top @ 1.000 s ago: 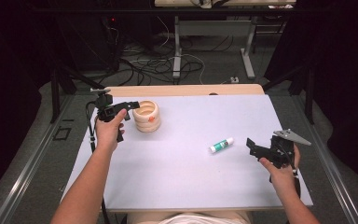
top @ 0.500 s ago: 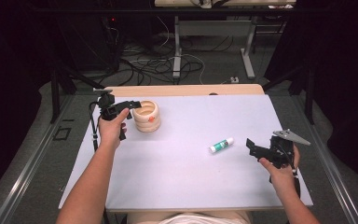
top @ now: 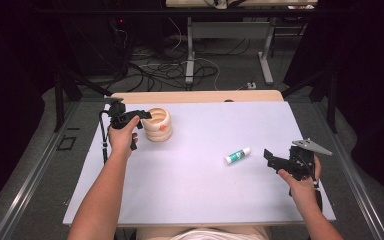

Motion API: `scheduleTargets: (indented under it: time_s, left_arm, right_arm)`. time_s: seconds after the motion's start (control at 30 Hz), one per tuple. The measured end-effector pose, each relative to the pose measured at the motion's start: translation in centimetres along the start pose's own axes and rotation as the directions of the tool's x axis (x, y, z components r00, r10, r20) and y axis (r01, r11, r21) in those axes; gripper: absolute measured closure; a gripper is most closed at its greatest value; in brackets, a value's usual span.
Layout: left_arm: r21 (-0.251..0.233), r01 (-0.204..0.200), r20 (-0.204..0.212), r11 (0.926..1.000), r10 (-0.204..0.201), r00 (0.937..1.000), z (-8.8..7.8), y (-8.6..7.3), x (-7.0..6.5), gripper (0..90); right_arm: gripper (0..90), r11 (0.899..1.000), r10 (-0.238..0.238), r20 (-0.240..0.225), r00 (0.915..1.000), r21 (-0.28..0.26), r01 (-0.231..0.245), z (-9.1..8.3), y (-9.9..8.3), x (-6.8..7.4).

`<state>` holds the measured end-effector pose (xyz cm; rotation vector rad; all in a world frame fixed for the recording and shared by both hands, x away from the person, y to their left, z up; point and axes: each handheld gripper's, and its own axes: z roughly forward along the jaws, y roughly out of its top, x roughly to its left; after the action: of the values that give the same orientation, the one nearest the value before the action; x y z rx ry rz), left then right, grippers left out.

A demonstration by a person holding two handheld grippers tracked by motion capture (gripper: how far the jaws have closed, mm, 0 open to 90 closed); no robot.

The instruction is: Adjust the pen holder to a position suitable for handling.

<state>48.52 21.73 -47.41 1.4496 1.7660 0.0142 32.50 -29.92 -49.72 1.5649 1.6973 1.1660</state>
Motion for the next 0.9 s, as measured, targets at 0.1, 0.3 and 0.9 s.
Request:
scheduleTargets:
  time_s: [0.1,0.3,0.9]
  left_arm:
    - [0.002,0.013,-0.010,0.9999,-0.013,0.9999,0.2,0.1,0.2,32.7]
    - [0.011,0.037,-0.015,0.9993,-0.036,0.9992,0.6,0.2,0.7,36.7]
    - [0.050,0.146,0.027,0.9881,-0.147,0.9888,1.5,0.2,1.3,47.5]
  right_arm:
    - [0.6,1.000,0.003,-0.005,1.0000,-0.007,-0.003,0.0,0.0,0.0]
    - [0.8,1.000,0.007,-0.001,1.0000,0.003,-0.007,0.0,0.0,0.1]
    - [1.2,1.000,-0.002,-0.003,1.0000,0.014,0.002,0.0,-0.1,0.1]
